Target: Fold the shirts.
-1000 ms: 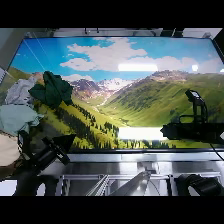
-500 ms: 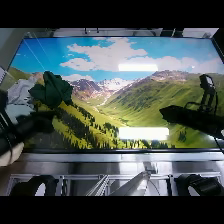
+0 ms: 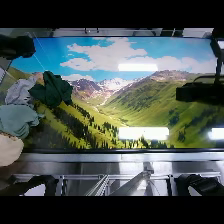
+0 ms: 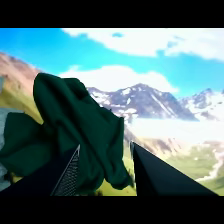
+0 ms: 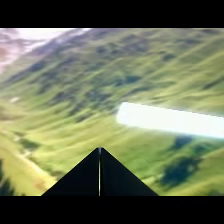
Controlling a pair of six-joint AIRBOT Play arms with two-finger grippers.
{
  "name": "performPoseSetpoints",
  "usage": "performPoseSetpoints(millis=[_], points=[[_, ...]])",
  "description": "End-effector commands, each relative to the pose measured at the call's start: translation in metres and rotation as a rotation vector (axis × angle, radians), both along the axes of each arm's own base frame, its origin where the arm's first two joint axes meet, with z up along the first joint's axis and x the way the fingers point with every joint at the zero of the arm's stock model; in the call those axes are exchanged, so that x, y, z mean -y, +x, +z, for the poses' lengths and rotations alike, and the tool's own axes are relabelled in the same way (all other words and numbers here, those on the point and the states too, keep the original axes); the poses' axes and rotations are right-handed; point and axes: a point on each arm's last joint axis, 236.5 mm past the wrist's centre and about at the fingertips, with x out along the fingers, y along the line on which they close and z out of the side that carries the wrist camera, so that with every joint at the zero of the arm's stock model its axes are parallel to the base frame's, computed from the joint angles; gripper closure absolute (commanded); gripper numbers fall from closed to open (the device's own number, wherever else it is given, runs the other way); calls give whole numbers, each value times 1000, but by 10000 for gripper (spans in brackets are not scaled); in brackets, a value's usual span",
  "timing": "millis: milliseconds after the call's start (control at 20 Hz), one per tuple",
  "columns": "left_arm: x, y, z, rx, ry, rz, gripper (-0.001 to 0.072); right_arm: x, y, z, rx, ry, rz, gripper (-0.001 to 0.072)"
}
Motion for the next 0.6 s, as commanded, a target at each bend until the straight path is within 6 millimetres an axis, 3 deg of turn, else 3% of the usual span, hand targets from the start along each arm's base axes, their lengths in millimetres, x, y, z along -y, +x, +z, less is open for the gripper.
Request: performPoseSetpoints(millis=[0, 100, 200, 300, 400, 550], points=[[-27, 3, -64, -237, 54, 91, 347, 17, 11, 7, -43, -95, -32, 690], [-36, -13, -124, -393, 54, 109, -13, 12, 11, 3, -58, -76, -24, 690], [-42, -28, -172, -507, 56, 120, -13, 9, 11, 3, -62, -65, -20, 689], [-37, -27, -206, -533, 31, 110, -13, 7, 9, 2, -69, -55, -16, 689], [-30, -16, -228, -503, 4, 100, -13, 3, 5, 0, -90, -40, -9, 689], [-20, 6, -244, -439, -6, 101, -13, 0, -1, -4, -120, -30, -3, 689]])
